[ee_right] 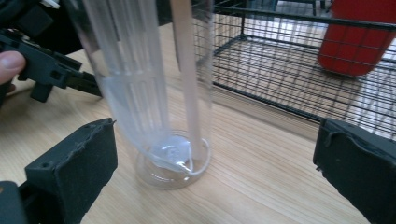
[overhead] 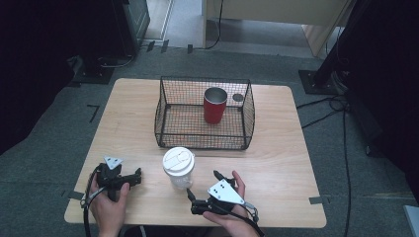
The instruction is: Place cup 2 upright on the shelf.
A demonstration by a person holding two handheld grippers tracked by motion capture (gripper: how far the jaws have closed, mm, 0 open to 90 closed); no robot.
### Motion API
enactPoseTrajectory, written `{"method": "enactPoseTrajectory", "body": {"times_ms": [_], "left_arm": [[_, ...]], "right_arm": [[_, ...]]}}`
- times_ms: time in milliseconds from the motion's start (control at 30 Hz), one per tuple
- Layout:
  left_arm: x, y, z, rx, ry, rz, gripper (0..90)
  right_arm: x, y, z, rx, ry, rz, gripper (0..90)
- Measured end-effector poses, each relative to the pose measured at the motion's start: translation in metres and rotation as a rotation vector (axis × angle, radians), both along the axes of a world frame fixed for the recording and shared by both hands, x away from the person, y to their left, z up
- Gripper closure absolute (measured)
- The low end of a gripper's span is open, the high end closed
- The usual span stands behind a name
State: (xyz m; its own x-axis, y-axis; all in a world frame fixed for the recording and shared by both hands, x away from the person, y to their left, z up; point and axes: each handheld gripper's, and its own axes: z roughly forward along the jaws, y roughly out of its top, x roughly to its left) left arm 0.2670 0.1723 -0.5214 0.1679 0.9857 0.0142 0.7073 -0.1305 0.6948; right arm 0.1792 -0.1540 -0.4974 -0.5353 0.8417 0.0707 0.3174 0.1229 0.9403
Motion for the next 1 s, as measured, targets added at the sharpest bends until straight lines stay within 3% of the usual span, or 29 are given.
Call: {"method": "enactPoseTrajectory", "body": {"times_ms": [133, 633, 833, 1000], "left_arm": [[0.000, 0.000, 0.000, 0.000, 0.000, 0.000, 0.0], [0.000, 0.000, 0.000, 0.000, 0.000, 0.000, 0.0], [0.000, 0.000, 0.000, 0.000, 0.000, 0.000, 0.0], [0.000, 0.000, 0.000, -0.001, 0.000, 0.000, 0.0]], "right_arm": [[-0.002, 0.006, -0.001, -0.025, -0.021, 0.010, 0.5], [-0.001, 0.025, 0.000, -0.016, -0.033, 0.045, 0.9], [0.003, 0.035, 0.004, -0.010, -0.047, 0.042, 5.1], [0.006, 0.040, 0.007, 0.002, -0.087, 0.029, 10.5]]}}
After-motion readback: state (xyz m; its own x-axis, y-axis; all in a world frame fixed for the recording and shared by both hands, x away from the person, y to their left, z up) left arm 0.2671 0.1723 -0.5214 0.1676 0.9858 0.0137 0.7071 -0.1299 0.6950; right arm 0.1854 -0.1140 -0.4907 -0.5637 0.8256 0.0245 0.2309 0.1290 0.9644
